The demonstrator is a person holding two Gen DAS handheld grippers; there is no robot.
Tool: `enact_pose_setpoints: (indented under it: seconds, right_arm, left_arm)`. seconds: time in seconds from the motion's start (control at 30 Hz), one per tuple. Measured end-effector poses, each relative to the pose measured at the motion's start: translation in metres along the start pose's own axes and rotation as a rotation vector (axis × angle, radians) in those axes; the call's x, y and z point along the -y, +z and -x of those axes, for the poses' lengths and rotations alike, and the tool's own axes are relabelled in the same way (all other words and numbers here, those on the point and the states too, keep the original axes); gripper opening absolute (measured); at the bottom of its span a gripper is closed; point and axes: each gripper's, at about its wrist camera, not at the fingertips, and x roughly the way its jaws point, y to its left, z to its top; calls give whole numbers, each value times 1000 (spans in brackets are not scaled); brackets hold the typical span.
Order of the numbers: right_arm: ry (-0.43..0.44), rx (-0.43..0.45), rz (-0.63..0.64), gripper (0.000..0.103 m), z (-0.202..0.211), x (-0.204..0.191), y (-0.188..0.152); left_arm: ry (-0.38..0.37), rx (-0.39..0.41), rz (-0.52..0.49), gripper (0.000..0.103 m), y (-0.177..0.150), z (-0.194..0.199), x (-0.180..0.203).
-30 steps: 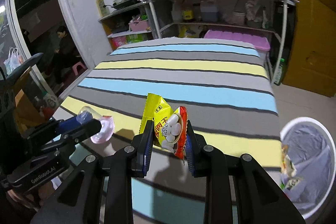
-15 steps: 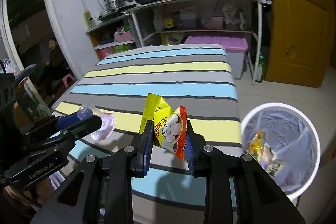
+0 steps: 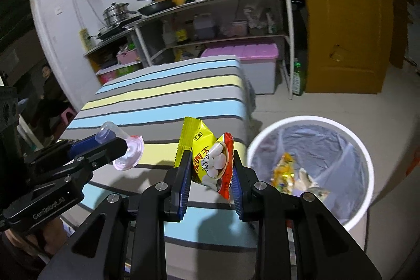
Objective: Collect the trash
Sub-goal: 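Carry the clear cup and yellow-red packet over the white bin with both tools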
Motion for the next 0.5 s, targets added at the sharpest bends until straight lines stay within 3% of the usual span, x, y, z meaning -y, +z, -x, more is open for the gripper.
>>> enact_pose_setpoints:
  seconds: [0.5]
  right_arm:
    - [-89, 2, -94, 29, 10, 59, -9]
  left_arm:
    - [-95, -39, -54, 30, 10, -47, 45]
